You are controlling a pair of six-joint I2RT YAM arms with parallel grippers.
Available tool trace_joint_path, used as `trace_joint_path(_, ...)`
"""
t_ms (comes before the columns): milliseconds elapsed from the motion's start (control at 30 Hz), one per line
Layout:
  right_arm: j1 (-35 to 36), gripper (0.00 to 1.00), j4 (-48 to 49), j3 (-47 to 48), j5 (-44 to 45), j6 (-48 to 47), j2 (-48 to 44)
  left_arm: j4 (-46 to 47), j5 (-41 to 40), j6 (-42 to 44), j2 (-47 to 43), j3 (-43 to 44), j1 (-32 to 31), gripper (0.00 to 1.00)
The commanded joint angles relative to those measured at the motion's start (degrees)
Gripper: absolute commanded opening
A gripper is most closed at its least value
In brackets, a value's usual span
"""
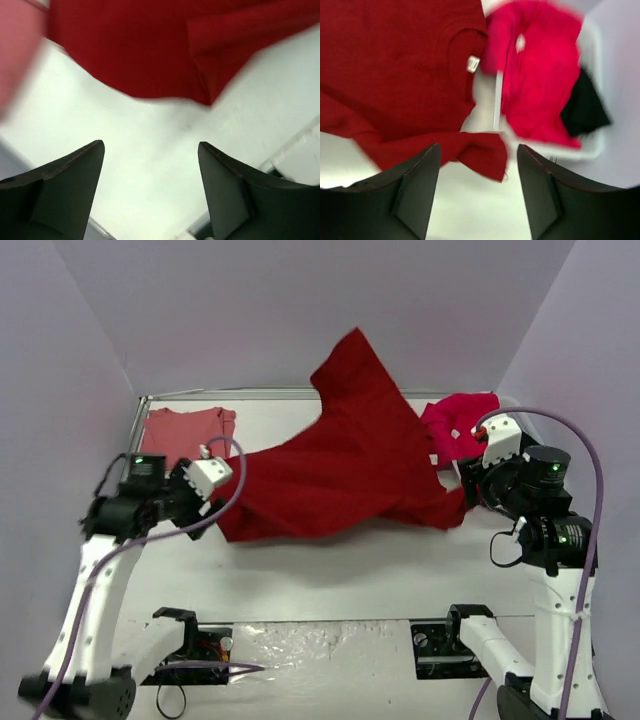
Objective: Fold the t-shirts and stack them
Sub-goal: Flatten out the tshirt
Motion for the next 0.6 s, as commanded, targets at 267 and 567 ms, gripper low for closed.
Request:
trace_joint_path(267, -3.9, 0.68, -2.1, 2.3, 3.0, -3.7, 4.2, -11.4, 3.9, 15.5, 4.7, 0.9, 0.1, 0.79)
trace_joint_path(567, -3.6, 0.57, 3.3, 1.0, -13.4, -2.7, 19.9, 12.9, 5.7, -3.3, 12.3, -6.2, 0.0, 0.80)
